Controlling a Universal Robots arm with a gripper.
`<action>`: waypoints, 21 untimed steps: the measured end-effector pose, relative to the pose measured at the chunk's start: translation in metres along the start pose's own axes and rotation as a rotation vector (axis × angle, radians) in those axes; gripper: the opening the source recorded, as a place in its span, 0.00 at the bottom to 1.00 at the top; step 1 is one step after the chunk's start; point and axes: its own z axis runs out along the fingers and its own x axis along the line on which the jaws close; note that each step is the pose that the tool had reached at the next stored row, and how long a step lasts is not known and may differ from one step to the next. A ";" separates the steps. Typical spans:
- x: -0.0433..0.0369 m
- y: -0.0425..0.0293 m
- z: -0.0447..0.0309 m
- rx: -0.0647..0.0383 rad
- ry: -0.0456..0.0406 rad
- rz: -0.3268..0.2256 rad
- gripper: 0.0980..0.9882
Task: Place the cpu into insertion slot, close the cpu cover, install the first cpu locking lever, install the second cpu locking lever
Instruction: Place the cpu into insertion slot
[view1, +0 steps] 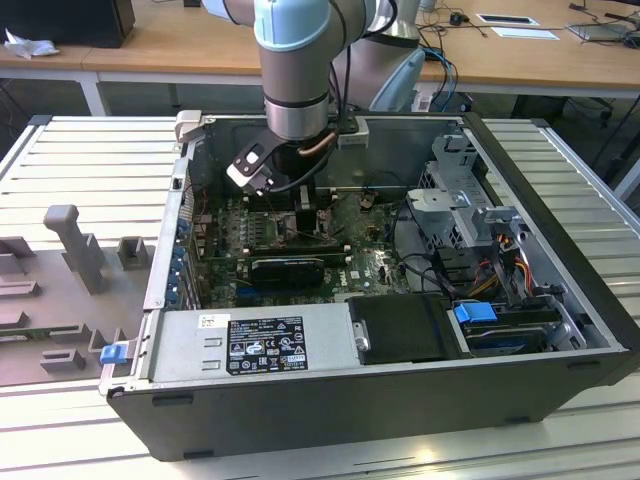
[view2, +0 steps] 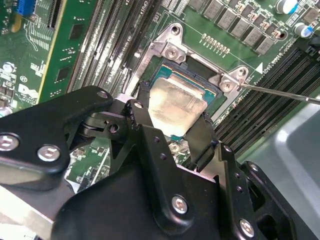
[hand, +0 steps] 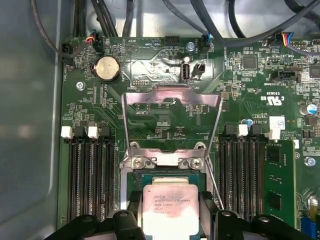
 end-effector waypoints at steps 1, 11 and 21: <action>0.0000 -0.0001 0.0006 0.000 -0.0002 0.000 0.50; 0.0004 -0.0001 0.0007 0.000 -0.0036 0.000 0.58; 0.0019 -0.0002 0.0018 0.000 0.0144 0.001 0.58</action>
